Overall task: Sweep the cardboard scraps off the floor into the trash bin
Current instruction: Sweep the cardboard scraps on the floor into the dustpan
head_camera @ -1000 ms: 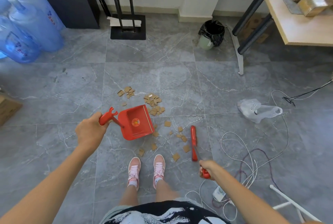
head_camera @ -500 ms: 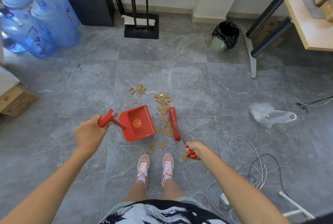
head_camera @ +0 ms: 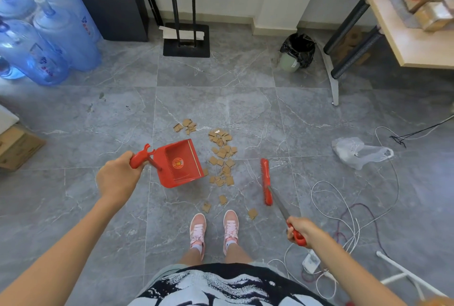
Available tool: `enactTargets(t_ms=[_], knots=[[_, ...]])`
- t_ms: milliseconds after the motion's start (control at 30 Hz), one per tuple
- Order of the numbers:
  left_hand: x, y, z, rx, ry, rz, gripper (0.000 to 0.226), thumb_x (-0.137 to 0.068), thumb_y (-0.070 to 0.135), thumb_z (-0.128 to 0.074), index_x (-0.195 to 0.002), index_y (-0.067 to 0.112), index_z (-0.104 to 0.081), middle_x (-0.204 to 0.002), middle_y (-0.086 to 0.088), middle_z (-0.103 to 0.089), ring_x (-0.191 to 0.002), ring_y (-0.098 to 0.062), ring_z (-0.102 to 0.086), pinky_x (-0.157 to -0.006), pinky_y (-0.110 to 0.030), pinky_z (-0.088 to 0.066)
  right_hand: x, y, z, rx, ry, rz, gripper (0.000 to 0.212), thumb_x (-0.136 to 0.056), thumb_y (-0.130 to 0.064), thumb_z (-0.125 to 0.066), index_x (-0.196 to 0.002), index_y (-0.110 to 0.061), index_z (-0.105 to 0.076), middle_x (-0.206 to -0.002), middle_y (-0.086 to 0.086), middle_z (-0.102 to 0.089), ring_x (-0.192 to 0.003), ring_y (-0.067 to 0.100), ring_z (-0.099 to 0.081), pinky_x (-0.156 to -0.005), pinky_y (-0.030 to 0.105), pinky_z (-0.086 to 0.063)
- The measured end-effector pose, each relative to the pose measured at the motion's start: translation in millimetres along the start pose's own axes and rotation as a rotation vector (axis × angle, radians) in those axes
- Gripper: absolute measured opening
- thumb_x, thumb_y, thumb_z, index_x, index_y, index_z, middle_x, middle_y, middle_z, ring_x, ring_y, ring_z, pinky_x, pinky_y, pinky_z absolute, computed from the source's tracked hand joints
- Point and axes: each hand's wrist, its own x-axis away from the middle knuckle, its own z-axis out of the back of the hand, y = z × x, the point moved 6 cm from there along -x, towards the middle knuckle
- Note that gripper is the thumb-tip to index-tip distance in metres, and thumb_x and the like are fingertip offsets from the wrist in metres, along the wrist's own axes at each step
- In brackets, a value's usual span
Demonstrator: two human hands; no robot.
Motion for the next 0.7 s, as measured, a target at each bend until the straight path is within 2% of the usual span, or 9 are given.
enactTargets(t_ms=[133, 267, 467, 600, 700], knots=[[-2, -1, -3, 0.021, -0.014, -0.005, 0.041, -0.084, 0.049, -0.066, -0.07, 0.011, -0.055, -0.055, -0.011, -0.057, -0.05, -0.028, -0.044, -0.053, -0.032, -0.032, -3, 25, -4, -0.028, 0.027, -0.045, 0.03, -0.097, -0.006, -0.038, -0.067, -0.008, -0.037, -0.028, 0.001, -0.031, -0.016, 0.005, -0.027, -0.027, 0.012, -0.032], [-2, 2, -10, 0.011, -0.041, -0.033, 0.043, -0.085, 0.049, -0.065, -0.07, 0.012, -0.051, -0.056, -0.013, -0.057, -0.051, -0.03, -0.045, -0.053, -0.033, -0.034, 0, 36, -30, -0.043, 0.008, -0.086, 0.033, -0.099, -0.008, -0.038, -0.066, -0.008, -0.034, -0.022, 0.001, -0.026, -0.014, 0.007, -0.024, -0.029, 0.01, -0.034], [-5, -19, -13, 0.066, -0.044, 0.077, 0.038, -0.085, 0.045, -0.066, -0.07, 0.013, -0.052, -0.053, -0.005, -0.046, -0.052, -0.028, -0.042, -0.053, -0.032, -0.03, 10, 42, -87, -0.011, -0.105, -0.111, 0.031, -0.097, -0.004, -0.039, -0.065, -0.007, -0.038, -0.026, 0.0, -0.028, -0.017, 0.006, -0.027, -0.031, 0.009, -0.032], [-4, -34, -13, 0.053, -0.043, 0.081, 0.038, -0.085, 0.045, -0.066, -0.071, 0.012, -0.054, -0.049, -0.003, -0.044, -0.049, -0.027, -0.042, -0.051, -0.031, -0.029, 11, 28, -110, -0.01, -0.139, -0.082, 0.027, -0.096, -0.006, -0.038, -0.069, -0.008, -0.039, -0.029, 0.001, -0.031, -0.02, 0.007, -0.027, -0.031, 0.01, -0.033], [-1, -47, -16, 0.044, -0.047, 0.11, 0.039, -0.085, 0.045, -0.066, -0.071, 0.011, -0.055, -0.054, -0.009, -0.05, -0.053, -0.031, -0.046, -0.054, -0.033, -0.032, 11, 13, -119, -0.022, -0.138, -0.058, 0.025, -0.095, -0.004, -0.037, -0.071, -0.008, -0.039, -0.048, 0.004, -0.031, -0.02, 0.006, -0.028, -0.031, 0.01, -0.033]])
